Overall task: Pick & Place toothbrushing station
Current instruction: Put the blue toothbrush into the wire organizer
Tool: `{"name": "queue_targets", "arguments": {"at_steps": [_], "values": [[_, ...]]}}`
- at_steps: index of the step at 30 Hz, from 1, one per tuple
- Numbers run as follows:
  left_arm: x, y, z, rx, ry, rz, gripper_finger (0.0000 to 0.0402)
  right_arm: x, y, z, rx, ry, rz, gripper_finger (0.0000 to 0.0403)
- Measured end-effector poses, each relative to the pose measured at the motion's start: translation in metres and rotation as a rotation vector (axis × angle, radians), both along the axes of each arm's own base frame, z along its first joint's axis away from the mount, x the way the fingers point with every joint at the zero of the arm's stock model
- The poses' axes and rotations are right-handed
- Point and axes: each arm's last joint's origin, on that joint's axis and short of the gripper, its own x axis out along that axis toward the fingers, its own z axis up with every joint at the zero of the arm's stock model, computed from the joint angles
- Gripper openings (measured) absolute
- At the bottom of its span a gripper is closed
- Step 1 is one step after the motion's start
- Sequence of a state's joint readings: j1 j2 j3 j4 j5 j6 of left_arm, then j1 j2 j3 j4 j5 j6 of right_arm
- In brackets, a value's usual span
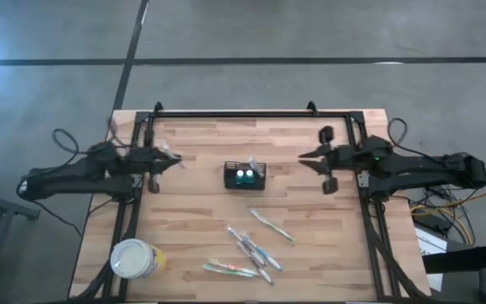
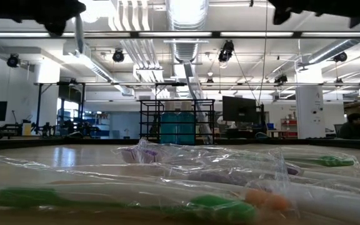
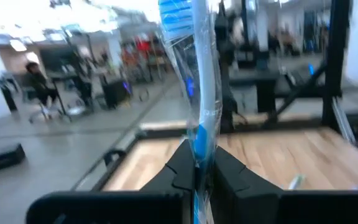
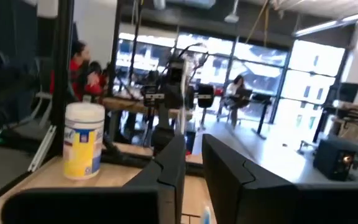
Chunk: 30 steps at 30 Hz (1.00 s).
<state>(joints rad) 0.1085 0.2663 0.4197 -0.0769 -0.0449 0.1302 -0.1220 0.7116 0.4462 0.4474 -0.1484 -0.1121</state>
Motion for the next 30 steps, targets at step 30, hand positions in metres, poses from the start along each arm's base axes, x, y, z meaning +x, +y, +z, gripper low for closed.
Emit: {"name": "queue_targets", "arguments": {"at_steps": [30], "values": [[-0.011, 0.003, -0.056, 0.051, -0.071, 0.146, 0.0022, -0.064, 0.004, -0.092, 0.112, -0.108, -0.074, 0.0008]]}}
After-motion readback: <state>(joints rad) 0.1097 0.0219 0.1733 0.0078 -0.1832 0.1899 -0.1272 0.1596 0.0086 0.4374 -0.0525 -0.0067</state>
